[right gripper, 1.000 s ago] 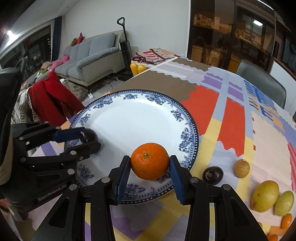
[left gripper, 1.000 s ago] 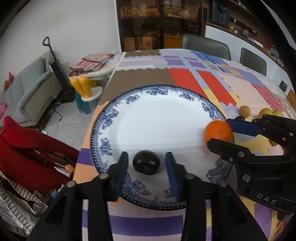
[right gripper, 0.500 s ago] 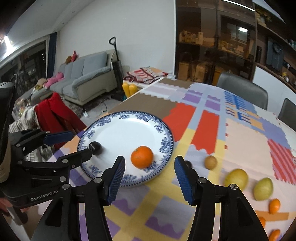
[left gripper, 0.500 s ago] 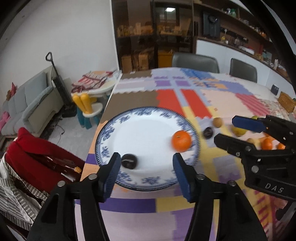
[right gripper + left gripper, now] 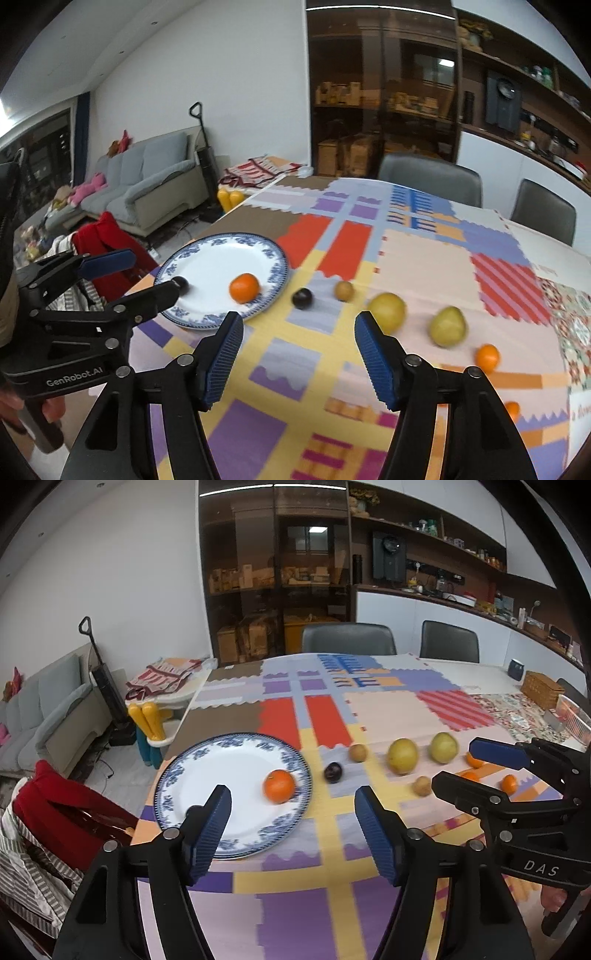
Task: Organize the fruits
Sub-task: 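Move both tools back toward the remaining oranges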
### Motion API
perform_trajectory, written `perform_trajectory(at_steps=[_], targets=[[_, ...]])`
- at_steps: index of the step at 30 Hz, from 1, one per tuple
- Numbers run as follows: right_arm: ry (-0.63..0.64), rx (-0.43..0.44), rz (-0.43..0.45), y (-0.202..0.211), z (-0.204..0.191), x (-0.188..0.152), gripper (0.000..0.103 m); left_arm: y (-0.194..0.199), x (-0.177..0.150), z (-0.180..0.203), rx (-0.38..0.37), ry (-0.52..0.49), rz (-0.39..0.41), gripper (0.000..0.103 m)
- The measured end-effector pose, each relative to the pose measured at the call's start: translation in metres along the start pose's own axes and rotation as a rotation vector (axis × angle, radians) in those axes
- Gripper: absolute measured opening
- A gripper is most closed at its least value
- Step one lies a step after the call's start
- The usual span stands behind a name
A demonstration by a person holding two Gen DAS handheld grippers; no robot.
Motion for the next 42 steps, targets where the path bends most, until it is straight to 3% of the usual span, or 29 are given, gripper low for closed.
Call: perform_trajectory(at_steps=[7, 10, 20, 31, 42], targets=[[-0.043, -0.076, 0.030, 0.038, 0.031, -0.013, 0.064, 0.018, 0.005, 0.033, -0.045, -0.012, 0.028, 0.074], [-0.064, -0.112, 0.047, 0.052, 0.043, -0.016, 0.073, 0.025, 0.007, 0.048, -0.066, -0.031, 0.043, 0.077], [-0.136, -0.207, 0.088, 0.092, 0.085, -0.031, 0.074, 0.038, 0.016, 0.098, -0.132, -0.082, 0.134, 0.093], [-0.182, -0.304, 0.113, 0.115, 0.123, -0.048, 0.074, 0.024, 0.019, 0.142, -0.194, -0.148, 0.129, 0.094], [-0.229, -0.359, 0.079, 0.107, 0.157, -0.066, 0.074, -0.005, 0.017, 0.169, -0.230, -0.200, 0.112, 0.094]])
Point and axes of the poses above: each gripper's, at about its wrist camera, not at the fingertips, and y roughly against the way its jaws point, z to its right, x to its top, the point moved 4 cm from there along -y, roughly the way its jaws point
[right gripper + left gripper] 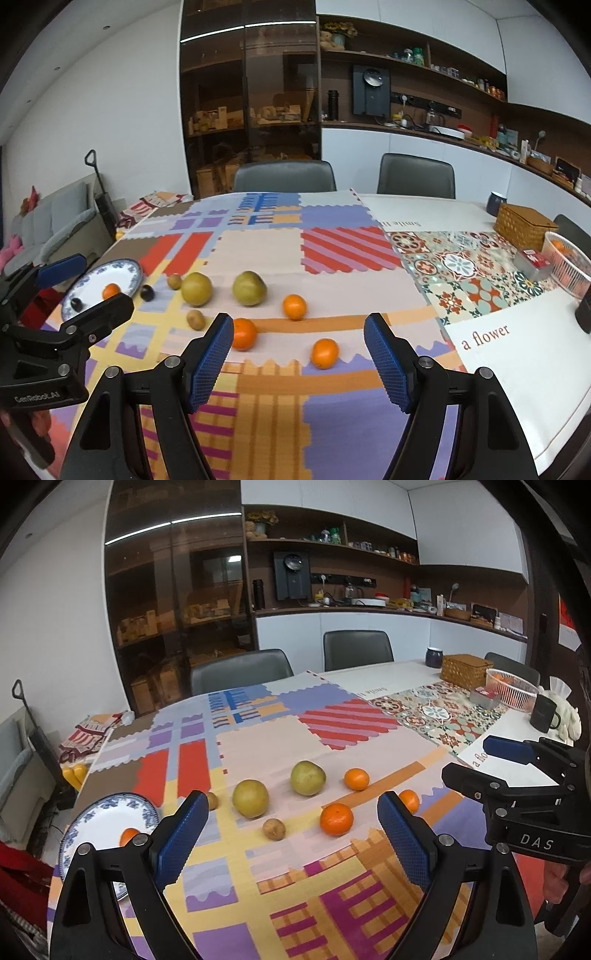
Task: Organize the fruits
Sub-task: 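Move both tools back toward the remaining oranges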
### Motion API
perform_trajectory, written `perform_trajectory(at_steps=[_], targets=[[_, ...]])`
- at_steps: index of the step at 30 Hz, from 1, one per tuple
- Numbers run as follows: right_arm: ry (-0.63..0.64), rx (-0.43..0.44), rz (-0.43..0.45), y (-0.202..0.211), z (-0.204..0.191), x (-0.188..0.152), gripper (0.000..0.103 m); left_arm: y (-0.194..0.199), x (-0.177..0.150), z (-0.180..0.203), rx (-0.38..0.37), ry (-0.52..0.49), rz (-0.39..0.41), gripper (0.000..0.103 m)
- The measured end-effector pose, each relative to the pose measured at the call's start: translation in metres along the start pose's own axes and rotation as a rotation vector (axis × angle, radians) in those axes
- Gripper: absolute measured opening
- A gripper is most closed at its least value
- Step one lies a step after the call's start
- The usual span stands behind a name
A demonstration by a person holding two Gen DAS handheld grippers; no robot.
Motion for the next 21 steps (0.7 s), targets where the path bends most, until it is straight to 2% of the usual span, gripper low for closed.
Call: perform_trajectory(at_steps=[13, 21], targets=[[-0.063, -0.021, -0.087, -0.042, 0.027, -0.020, 0.074, -0.057, -0.008, 0.020, -0.050, -0.060, -0.071, 0.093], [-0.114, -0.031, -0.165, -0.071, 0.040, -0.033, 0.073, -0.093, -0.022, 0.029, -0.093, -0.069, -0.162, 0.085]])
Point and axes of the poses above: each gripper's, at about its wrist camera, not at the fingertips, and y roughly against the way its jaws point, z to its right, x to its top, the point moved 4 cm from there along -y, roughly the way its jaws point
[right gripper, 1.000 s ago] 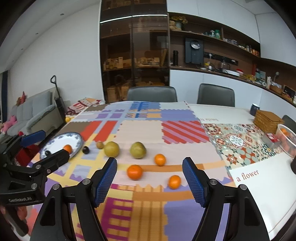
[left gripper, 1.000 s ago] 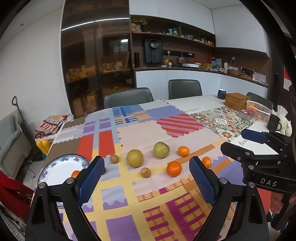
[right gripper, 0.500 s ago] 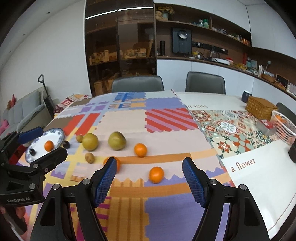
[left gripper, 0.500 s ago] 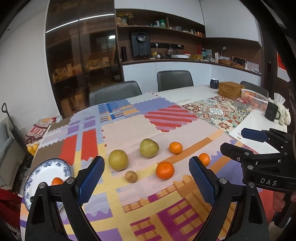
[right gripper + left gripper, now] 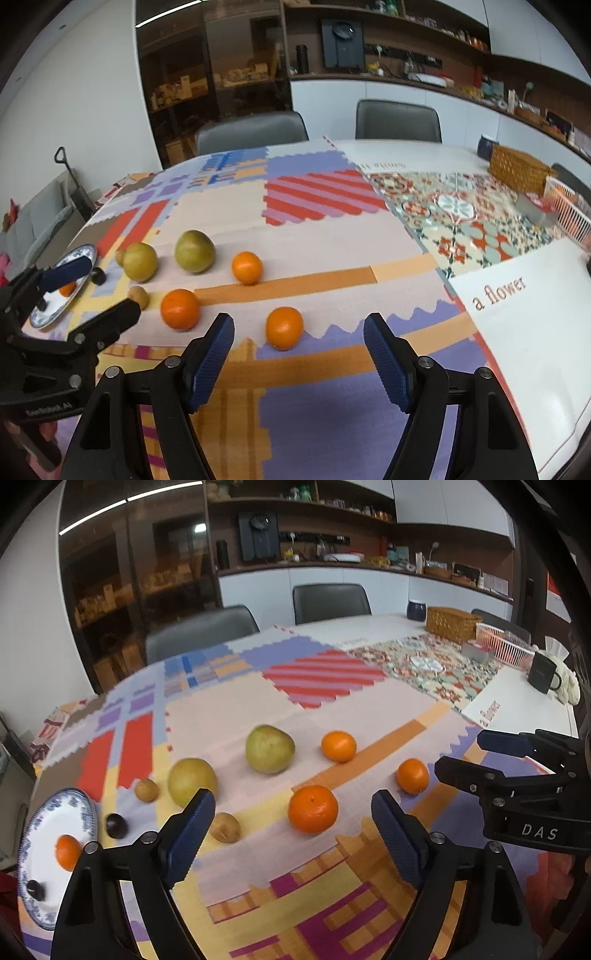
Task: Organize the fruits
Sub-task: 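Move both tools back toward the remaining oranges, then grasp a tangerine with the left tool while the right tool grasps an orange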
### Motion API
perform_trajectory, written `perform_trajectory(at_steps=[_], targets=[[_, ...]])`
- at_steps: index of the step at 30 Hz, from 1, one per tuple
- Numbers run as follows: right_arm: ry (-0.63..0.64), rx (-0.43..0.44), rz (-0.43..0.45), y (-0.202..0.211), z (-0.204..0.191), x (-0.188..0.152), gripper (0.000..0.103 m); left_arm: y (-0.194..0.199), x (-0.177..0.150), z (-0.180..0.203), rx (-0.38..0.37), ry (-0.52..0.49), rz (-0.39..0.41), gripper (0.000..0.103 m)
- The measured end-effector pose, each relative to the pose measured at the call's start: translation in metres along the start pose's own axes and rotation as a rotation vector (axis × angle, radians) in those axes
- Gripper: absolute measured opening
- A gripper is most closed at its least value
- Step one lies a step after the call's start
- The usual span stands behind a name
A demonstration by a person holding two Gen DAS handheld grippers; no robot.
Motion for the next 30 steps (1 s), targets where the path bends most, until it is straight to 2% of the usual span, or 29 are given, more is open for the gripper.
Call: perform_trajectory(at_steps=[4, 12, 18, 20, 24, 30], targets=[[-0.010, 0.005, -0.036, -0.014, 0.000, -0.003, 0.072, -0.020, -0.004, 0.001, -0.029, 0.017, -0.058, 0.080], [-0.015, 0.023, -0.090, -0.037, -0.002, -0.007, 0.061, -0.049, -0.007, 0.002, -0.097, 0.060, -0.138, 0.071], [-0.025, 0.033, -0.120, -0.049, -0.001, -0.007, 0.053, -0.066, -0.009, 0.001, -0.104, 0.085, -0.193, 0.060], [-0.022, 0.034, -0.125, -0.051, -0.001, -0.008, 0.050, -0.069, -0.010, 0.001, -0.105, 0.091, -0.206, 0.058], [-0.017, 0.042, -0.139, -0.055, -0.002, -0.010, 0.045, -0.071, -0.011, 0.001, -0.111, 0.093, -0.217, 0.046], [-0.007, 0.053, -0.148, -0.059, -0.005, -0.012, 0.036, -0.071, -0.011, 0.002, -0.125, 0.092, -0.223, 0.040]])
Point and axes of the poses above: each gripper's, at about its wrist camera, not at the fingertips, and y roughly against the way its jaws point, z to its right, x to its top, the point moved 4 cm from there along -y, roughly the way its jaws point
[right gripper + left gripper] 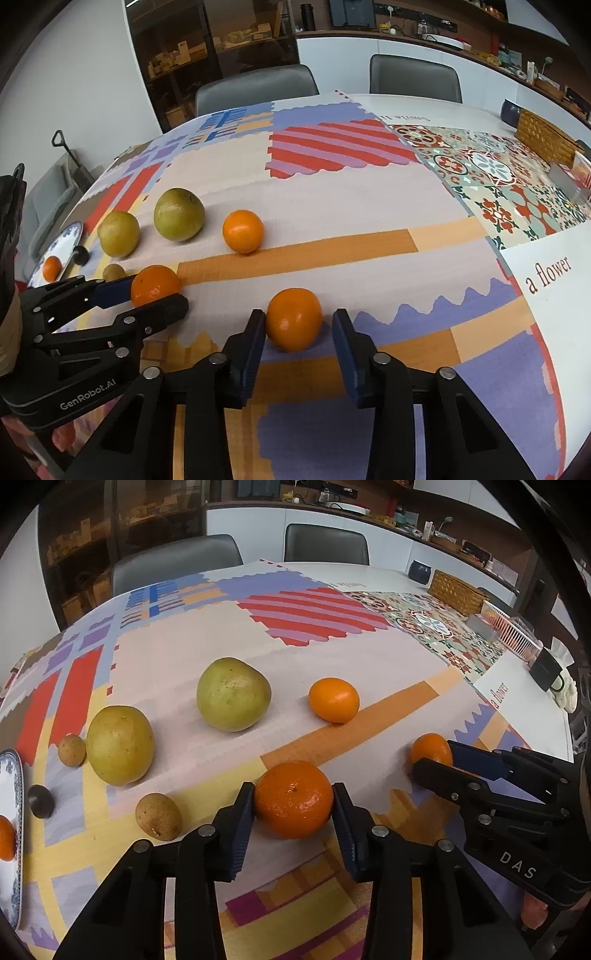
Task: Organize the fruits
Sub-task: 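Grasp a tangerine with the left tool while the right tool grasps an orange, then carry both fruits onto the plate and open both tools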
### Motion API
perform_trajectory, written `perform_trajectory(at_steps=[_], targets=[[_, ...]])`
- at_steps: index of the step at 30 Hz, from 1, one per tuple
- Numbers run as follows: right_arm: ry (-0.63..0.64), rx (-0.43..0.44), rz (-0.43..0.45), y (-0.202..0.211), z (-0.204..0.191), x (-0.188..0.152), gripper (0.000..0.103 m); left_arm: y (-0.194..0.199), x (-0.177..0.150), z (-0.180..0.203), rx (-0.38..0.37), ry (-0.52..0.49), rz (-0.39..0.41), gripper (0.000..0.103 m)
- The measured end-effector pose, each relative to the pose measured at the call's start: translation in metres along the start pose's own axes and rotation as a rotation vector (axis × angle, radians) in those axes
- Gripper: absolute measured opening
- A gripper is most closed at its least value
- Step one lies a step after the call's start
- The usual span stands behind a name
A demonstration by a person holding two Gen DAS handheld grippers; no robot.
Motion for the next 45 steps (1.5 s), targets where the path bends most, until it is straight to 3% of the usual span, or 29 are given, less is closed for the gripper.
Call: perform_trajectory(at_steps=[16, 30, 45], targets=[[0.024, 0.023, 0.039, 0.017, -0.010, 0.004, 0.033, 0.026, 0.004, 0.001, 0.022, -0.005, 0.049, 0.040], [0.077, 0.088, 0.132, 0.066, -0.042, 0.016, 0.033, 0.090, 0.001, -0.011, 0.068, 0.036, 0.149, 0.040], [0.184, 0.177, 0.213, 0.107, -0.100, 0.023, 0.033, 0.161, -0.017, -0.048, 0.155, 0.137, 0.234, 0.040]])
Point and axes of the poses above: each gripper's, at about its wrist camera, not at the fingertips, and y roughly against the way its jaws point, z to its right, x to its top, the point moved 4 cm from there along -y, roughly the way its jaws point
